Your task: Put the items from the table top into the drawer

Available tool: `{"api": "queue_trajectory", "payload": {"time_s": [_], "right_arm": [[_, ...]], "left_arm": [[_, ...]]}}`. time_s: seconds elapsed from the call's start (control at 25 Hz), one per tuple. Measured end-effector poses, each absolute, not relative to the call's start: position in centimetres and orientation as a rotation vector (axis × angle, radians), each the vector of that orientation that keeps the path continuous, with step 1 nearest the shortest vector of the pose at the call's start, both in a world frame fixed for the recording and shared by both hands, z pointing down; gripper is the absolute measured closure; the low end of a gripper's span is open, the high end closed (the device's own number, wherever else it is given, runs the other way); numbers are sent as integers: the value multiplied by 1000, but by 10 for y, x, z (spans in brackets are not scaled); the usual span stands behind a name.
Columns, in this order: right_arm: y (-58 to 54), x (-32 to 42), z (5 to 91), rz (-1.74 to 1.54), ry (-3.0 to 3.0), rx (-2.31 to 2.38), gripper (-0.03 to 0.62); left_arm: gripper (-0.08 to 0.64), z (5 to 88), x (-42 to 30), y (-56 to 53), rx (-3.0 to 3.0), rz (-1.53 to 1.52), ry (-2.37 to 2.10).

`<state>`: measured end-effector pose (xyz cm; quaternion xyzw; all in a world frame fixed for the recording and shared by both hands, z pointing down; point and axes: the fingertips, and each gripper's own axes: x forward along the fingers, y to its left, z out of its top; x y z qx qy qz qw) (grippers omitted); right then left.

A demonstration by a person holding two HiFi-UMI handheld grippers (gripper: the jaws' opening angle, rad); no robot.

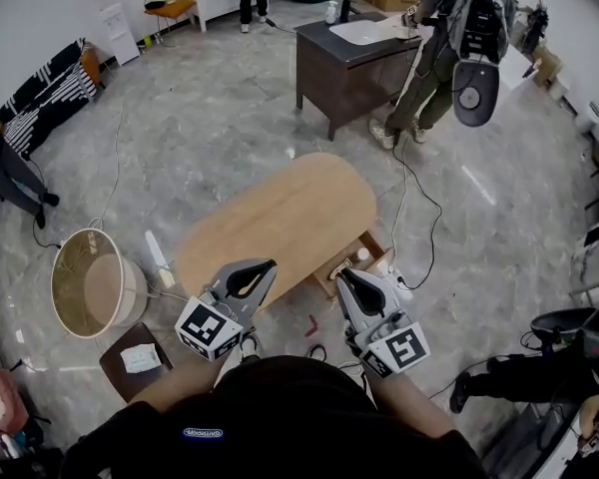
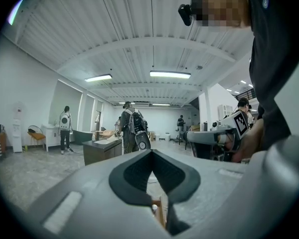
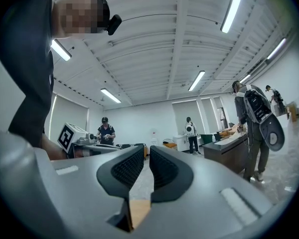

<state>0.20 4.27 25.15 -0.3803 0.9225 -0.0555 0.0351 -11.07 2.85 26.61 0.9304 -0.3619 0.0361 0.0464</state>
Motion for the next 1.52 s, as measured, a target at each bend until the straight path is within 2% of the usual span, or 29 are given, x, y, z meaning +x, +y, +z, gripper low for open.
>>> {"api": "queue_trajectory", "payload": {"time_s": [1.36, 1.52], "right_arm": [[35, 53, 265, -206, 2874, -1062, 529], [35, 56, 263, -202, 2860, -1069, 546]], "left_arm": [[558, 271, -64, 29, 2782, 87, -1219], [558, 270, -61, 29, 2790, 89, -1208]]}}
